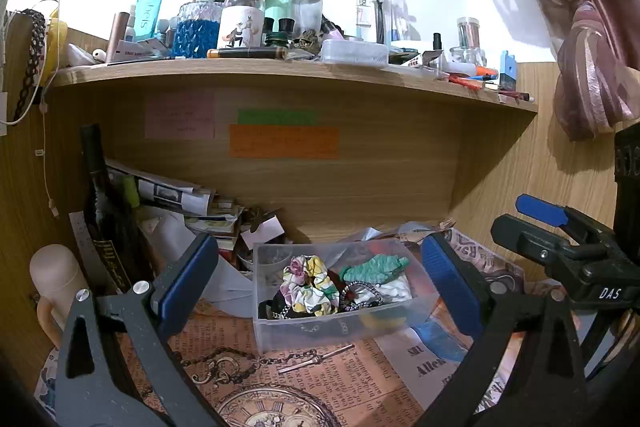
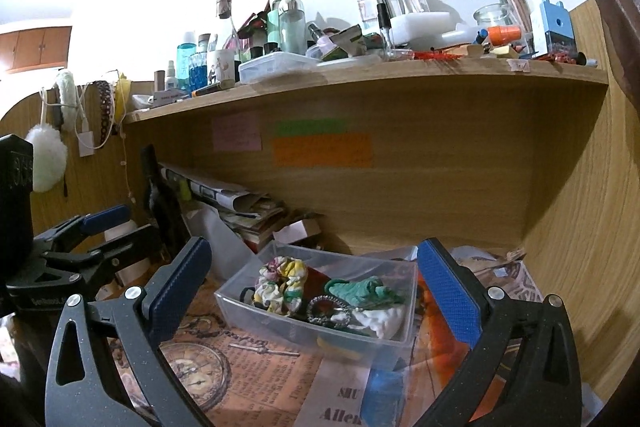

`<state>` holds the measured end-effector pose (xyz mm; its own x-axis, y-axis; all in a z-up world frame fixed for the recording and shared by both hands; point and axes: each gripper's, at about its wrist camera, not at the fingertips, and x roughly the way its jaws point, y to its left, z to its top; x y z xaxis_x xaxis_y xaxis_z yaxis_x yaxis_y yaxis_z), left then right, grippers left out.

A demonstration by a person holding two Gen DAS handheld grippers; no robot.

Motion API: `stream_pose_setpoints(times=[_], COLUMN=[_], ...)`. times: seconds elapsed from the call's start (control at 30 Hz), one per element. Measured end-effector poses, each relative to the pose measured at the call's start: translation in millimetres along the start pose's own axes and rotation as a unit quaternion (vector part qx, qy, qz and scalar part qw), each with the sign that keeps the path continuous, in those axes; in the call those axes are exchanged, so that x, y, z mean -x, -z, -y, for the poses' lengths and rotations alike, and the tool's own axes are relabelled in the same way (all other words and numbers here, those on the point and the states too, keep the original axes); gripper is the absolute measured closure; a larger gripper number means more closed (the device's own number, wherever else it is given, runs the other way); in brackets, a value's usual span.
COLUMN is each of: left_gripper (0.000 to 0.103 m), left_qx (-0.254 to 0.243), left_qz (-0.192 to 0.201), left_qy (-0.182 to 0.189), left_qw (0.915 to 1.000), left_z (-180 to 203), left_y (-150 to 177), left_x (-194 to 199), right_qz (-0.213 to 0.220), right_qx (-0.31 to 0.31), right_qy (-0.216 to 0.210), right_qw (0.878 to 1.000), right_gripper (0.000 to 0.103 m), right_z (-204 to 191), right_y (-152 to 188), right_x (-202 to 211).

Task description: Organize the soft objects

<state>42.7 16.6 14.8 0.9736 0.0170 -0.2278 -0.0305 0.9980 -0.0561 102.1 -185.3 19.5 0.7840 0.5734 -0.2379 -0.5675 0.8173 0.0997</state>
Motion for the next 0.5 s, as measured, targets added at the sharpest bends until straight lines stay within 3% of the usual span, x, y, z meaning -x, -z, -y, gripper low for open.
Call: stream_pose_setpoints(times=[0.5], left_gripper=[0.000], left_qx=[0.000], left_qz=[-0.002], left_qy=[-0.008], left_qw=[1.0000], left_z=[0.6], left_y=[3.0], left_x=[0.1], right_qz=[-0.002], right_qx=[-0.003], right_qy=[-0.004], right_qw=[1.000], right_gripper=[0.000], right_z=[-2.0], right_y=[2.1], right_x=[-1.3])
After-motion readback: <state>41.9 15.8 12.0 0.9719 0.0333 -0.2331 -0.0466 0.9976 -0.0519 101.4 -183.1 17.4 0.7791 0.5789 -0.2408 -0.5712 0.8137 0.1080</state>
